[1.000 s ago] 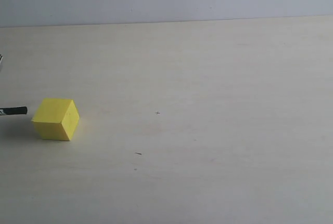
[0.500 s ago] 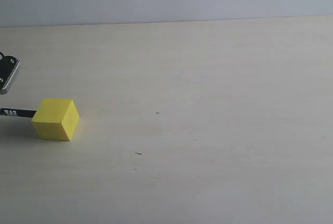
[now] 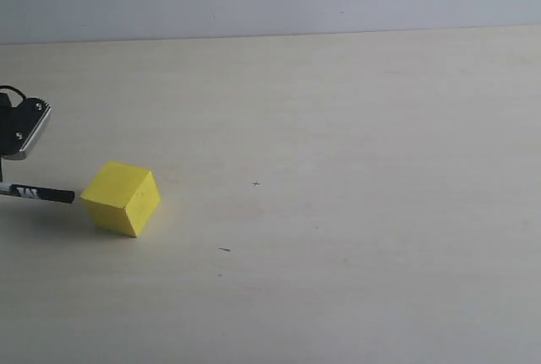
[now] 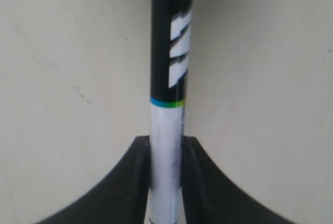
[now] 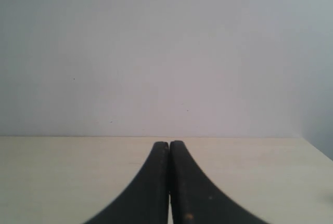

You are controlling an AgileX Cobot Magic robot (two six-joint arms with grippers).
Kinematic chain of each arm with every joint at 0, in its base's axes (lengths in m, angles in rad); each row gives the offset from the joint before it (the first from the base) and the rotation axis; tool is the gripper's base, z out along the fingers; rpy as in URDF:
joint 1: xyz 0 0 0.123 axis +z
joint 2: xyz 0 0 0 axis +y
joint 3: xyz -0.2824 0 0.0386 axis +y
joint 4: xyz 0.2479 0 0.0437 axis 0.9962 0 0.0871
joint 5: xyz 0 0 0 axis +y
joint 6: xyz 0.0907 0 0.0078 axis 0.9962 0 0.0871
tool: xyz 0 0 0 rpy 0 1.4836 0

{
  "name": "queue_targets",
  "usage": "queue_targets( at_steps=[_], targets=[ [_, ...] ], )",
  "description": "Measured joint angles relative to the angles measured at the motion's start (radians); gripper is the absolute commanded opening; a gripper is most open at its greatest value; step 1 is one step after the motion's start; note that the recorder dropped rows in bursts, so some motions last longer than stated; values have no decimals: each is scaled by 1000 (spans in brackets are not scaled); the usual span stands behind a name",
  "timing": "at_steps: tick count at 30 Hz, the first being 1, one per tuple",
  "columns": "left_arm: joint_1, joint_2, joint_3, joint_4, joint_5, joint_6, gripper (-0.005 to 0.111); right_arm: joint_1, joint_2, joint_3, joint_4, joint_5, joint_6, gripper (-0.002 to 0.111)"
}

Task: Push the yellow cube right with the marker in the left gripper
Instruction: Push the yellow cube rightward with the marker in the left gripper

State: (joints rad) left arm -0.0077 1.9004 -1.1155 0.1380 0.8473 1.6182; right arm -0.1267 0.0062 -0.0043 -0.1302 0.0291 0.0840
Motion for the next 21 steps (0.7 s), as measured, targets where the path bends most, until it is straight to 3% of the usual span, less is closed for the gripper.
queue_targets(
  at_steps=[4, 13, 21],
  targets=[
    [-19, 0, 0, 2, 7, 0, 0, 0, 0, 0, 0, 25, 0, 0],
    [-171, -2, 0, -15, 18, -45, 0, 0, 0, 0, 0, 33, 0, 0],
    [-100, -3, -4, -32, 122, -136, 0, 0, 0, 0, 0, 33, 0, 0]
  ],
)
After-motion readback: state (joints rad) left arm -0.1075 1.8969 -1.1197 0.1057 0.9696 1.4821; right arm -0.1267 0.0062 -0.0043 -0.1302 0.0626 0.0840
